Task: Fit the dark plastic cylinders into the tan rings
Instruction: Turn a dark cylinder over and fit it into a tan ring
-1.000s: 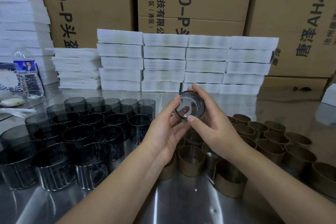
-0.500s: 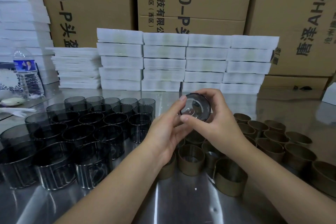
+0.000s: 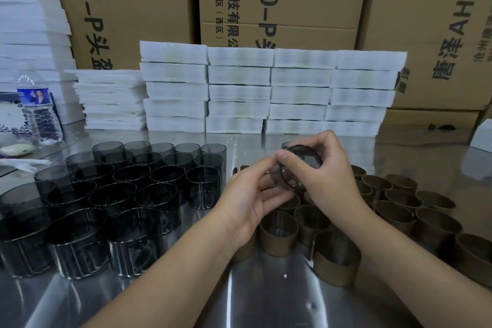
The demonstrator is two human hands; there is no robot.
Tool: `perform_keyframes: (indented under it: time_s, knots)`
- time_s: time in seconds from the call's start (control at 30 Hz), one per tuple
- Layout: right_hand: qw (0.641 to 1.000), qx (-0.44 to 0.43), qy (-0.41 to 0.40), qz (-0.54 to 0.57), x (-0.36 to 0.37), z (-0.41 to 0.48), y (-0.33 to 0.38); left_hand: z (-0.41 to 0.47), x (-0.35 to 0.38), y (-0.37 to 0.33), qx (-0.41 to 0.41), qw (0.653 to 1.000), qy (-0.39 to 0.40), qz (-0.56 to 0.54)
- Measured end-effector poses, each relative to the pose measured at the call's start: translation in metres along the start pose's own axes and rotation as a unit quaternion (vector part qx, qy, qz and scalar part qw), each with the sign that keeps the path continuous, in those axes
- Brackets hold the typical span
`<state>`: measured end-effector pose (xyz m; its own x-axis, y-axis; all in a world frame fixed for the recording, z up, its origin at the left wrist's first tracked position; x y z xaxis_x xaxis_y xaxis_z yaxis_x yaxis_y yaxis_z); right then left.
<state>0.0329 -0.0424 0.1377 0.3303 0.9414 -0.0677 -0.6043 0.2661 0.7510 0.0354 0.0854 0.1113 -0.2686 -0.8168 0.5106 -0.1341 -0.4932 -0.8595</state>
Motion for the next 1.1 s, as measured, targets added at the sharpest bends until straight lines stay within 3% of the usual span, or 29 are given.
perform_keyframes:
  time_s: [0.53, 0.7, 1.1]
  knots:
    - [0.997, 0.047, -0.029, 0.06, -0.005, 0.002, 0.009, 0.003, 0.002, -0.002, 0.001, 0.997, 0.021, -0.073]
    - [0.991, 0.081, -0.039, 0.099, -0.006, 0.002, 0.006, 0.002, 0.001, -0.003, 0.036, 0.998, 0.02, -0.05]
    - [0.988, 0.097, 0.054, 0.103, 0.0, 0.002, 0.01, 0.004, -0.001, -0.002, 0.069, 0.997, -0.023, -0.03]
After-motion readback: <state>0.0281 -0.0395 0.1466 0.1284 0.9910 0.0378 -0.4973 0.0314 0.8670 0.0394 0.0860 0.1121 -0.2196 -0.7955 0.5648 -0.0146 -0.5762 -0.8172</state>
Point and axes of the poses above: each hand's wrist, its own z-axis towards the middle knuckle, its own x-axis out of the palm, y = z × x, the point moved 4 cm from there along z, towards the middle knuckle, and after that the axes turned 3 degrees about -y, right-handed, at the moved point
